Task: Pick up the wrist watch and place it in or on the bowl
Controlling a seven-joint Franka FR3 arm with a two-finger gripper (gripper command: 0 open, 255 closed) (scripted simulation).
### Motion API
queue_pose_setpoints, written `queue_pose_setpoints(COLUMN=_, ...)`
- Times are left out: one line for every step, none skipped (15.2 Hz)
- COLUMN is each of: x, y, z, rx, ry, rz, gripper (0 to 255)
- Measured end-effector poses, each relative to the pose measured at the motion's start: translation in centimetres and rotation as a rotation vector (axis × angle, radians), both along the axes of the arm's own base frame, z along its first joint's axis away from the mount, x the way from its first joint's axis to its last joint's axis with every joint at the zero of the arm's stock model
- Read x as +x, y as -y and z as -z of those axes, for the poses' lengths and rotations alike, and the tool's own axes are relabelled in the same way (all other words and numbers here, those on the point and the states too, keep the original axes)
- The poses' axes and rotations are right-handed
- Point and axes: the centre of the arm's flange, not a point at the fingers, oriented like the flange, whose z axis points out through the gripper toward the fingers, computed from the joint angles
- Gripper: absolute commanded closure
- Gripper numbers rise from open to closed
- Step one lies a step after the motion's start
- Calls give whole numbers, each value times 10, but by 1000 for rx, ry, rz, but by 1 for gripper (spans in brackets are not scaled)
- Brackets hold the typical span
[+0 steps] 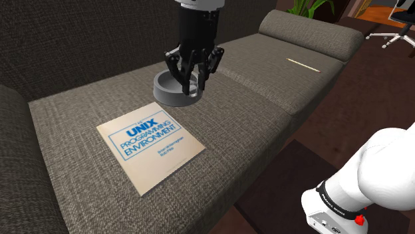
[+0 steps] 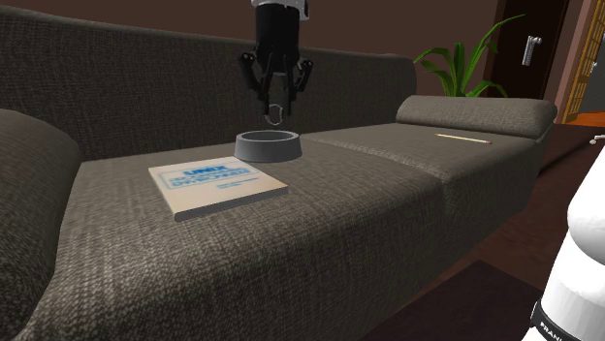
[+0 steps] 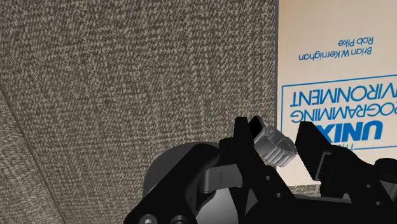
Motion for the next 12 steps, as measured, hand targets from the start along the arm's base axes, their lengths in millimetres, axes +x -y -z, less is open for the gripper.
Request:
queue_pose_setpoints(x=0, y=0, z=-6, rx=0, ry=0, rz=0, gripper=255)
queue_pose_setpoints(x=0, y=0, z=-11, rx=0, ry=0, rz=0, gripper=255)
queue_pose_setpoints(x=0, y=0, z=-16, rx=0, ry=0, rz=0, gripper=255)
queue_pose_setpoints(x=5, y=2, z=-18, rx=0, ry=0, rz=0, gripper=255)
queue_pose_setpoints(x=14, y=4, z=-21, rx=0, ry=0, rz=0, gripper=255)
queue_pose_setpoints(x=27, y=6, z=-22, rx=0, ry=0, rz=0, gripper=255)
queue_pose_setpoints(x=34, y=13, z=-24, rx=0, ry=-1, rz=1, gripper=255)
queue_pose_setpoints(x=46, y=16, z=-25, rx=1, ry=0, rz=0, gripper=255)
queue_pose_setpoints(x=60, y=21, z=-26, rx=0, ry=-1, rz=0, gripper=255)
queue_pose_setpoints(x=75, y=26, z=-27, rx=0, ry=-1, rz=0, gripper=255)
queue_pose_setpoints(x=88, y=31, z=-27, rx=0, ry=-1, rz=0, gripper=255)
queue_pose_setpoints(x=100, y=35, z=-26, rx=0, ry=-1, rz=0, gripper=255)
